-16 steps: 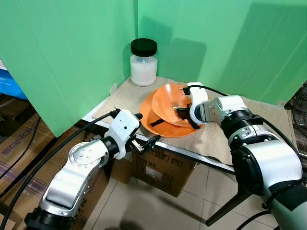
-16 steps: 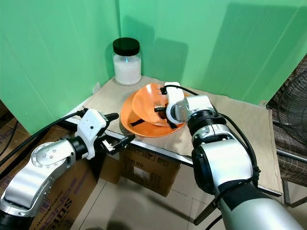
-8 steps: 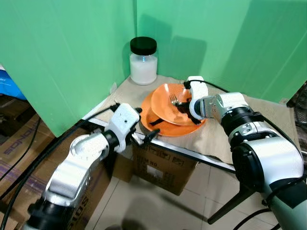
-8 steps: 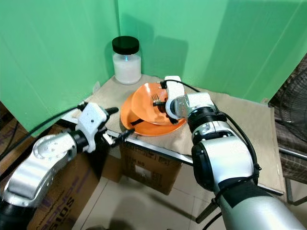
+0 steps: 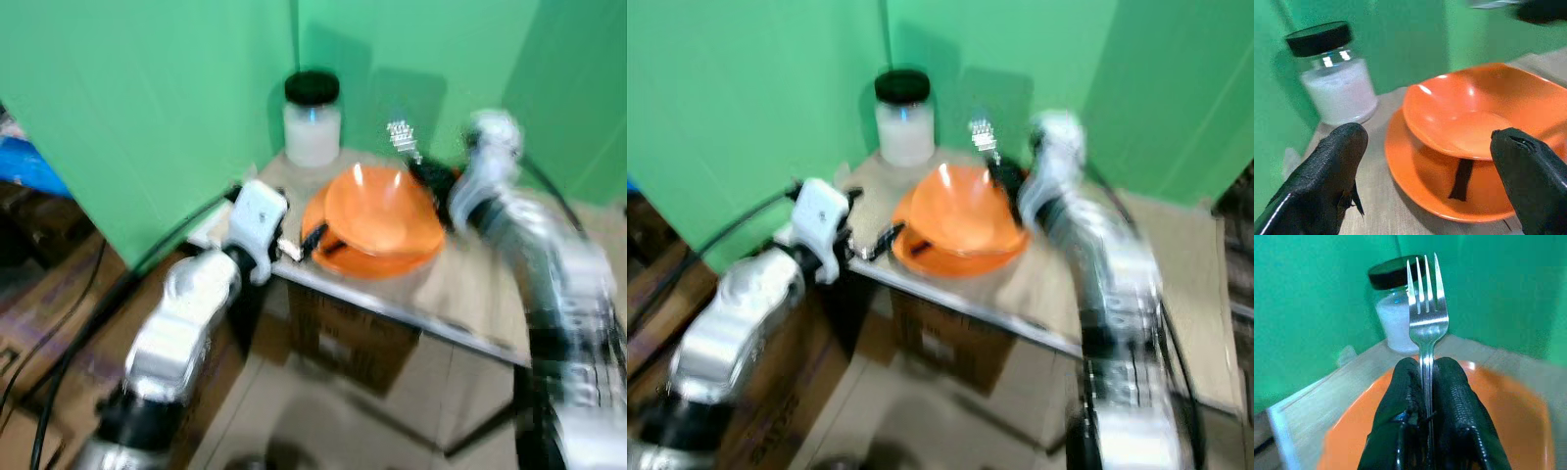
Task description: Setting the table
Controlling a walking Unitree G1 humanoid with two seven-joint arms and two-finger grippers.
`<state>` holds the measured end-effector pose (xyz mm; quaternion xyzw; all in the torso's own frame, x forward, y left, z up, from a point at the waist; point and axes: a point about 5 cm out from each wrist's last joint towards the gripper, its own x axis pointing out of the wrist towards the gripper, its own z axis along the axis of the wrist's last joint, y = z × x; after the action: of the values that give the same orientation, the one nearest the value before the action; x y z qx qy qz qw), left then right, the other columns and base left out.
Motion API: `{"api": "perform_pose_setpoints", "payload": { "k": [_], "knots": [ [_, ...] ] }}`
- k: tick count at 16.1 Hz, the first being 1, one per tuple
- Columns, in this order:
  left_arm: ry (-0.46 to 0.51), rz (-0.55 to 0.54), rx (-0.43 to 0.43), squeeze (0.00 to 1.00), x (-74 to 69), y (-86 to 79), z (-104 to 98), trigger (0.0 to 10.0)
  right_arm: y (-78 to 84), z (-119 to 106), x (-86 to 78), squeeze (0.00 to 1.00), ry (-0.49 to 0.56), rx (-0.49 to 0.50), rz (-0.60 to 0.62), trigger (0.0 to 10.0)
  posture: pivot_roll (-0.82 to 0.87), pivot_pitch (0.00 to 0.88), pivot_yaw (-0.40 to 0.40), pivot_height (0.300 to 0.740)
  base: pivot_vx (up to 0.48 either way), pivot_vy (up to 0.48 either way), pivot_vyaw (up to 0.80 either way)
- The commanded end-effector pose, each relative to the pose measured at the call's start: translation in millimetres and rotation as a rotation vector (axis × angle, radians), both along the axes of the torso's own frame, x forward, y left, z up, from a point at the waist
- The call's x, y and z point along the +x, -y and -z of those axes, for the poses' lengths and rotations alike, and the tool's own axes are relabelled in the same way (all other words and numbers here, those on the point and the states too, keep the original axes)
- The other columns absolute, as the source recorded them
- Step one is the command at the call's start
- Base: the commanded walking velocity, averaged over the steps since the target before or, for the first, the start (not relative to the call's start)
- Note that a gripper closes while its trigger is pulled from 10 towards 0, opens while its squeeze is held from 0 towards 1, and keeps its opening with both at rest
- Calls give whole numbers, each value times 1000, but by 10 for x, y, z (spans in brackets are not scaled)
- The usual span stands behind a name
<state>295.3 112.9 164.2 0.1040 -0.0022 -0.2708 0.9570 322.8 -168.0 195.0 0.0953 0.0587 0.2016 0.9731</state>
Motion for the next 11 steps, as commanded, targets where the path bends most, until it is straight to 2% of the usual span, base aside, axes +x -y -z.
{"api": "perform_pose_setpoints", "payload": {
  "k": [1,2,3,4,5,6,8,9,11],
  "knots": [
    [23,-65,-15,0,-18,-64,-10,10000,22,-238,-167,0,116,31,37,0,-63,0,42,740,0,0,0],
    [30,-101,-38,0,-66,-111,-1,10000,63,-270,-343,0,144,78,109,0,-67,0,40,740,0,0,0],
    [21,-121,-59,0,-131,-124,9,10000,135,-318,-504,0,192,83,182,0,-55,0,27,740,0,0,0],
    [19,-131,-55,0,-181,-129,20,10000,166,-316,-658,0,197,74,229,2078,-35,0,11,740,0,0,0],
    [24,-153,-54,0,-196,-148,13,10000,150,-289,-739,0,194,49,234,10000,-40,0,12,740,0,0,0],
    [37,-212,-77,0,-217,-181,-3,10000,106,-217,-886,0,220,-40,220,10000,-40,0,13,740,0,0,0],
    [39,-269,-85,0,-256,-166,21,10000,81,-81,-1063,0,220,-56,224,10000,-4,0,13,740,0,0,0],
    [37,-294,-95,0,-251,-170,54,10000,93,6,-1084,0,195,-67,245,10000,10,0,12,740,0,0,-800],
    [39,-298,-87,0,-308,-228,31,10000,59,24,-1069,0,157,-51,307,10000,-5,0,5,740,0,0,-800]
  ]
}}
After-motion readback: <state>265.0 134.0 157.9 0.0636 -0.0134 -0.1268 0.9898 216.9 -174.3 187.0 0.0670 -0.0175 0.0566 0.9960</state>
